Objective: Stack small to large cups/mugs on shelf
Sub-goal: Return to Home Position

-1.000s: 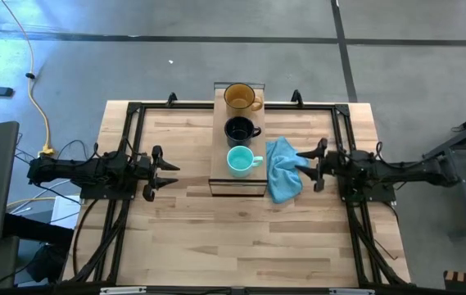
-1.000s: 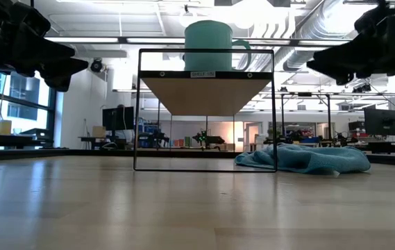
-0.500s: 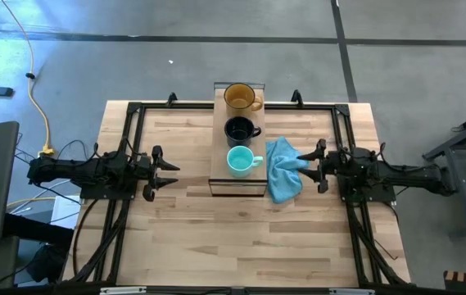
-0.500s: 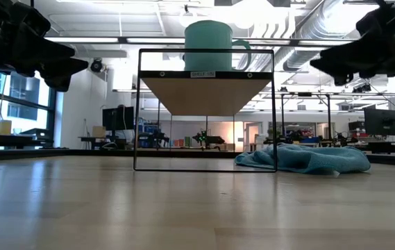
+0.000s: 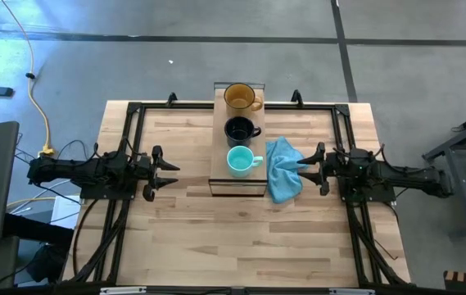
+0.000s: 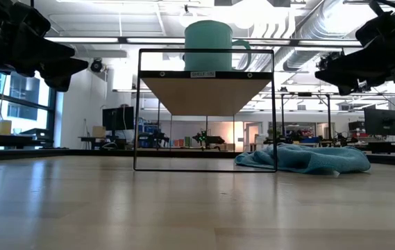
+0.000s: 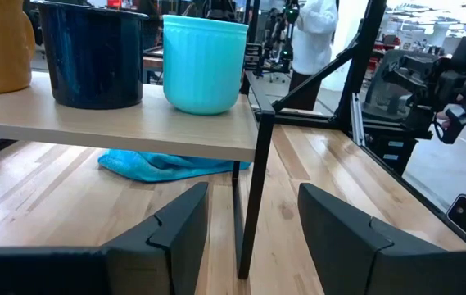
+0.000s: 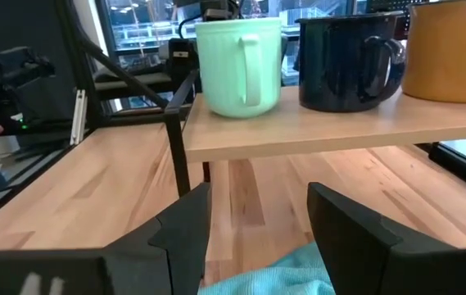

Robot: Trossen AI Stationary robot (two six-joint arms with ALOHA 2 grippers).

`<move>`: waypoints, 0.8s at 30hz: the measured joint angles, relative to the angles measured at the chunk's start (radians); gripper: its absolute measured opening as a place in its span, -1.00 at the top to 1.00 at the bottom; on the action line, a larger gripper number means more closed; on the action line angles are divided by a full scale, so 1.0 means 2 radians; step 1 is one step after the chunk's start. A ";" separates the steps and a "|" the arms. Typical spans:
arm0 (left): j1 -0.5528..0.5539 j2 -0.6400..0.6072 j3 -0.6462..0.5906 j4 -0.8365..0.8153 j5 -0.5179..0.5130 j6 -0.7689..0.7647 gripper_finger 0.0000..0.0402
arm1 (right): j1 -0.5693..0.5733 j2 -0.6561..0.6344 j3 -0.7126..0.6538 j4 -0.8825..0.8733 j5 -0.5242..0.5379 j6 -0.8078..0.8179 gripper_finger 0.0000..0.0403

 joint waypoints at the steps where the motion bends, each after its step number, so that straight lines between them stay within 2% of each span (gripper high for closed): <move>1: 0.000 0.000 0.000 0.000 0.000 0.000 0.11 | 0.000 0.000 0.001 -0.004 0.000 0.000 0.03; 24: 0.000 0.000 0.000 0.000 0.000 -0.003 0.11 | 0.000 0.000 0.003 -0.008 0.000 0.010 0.03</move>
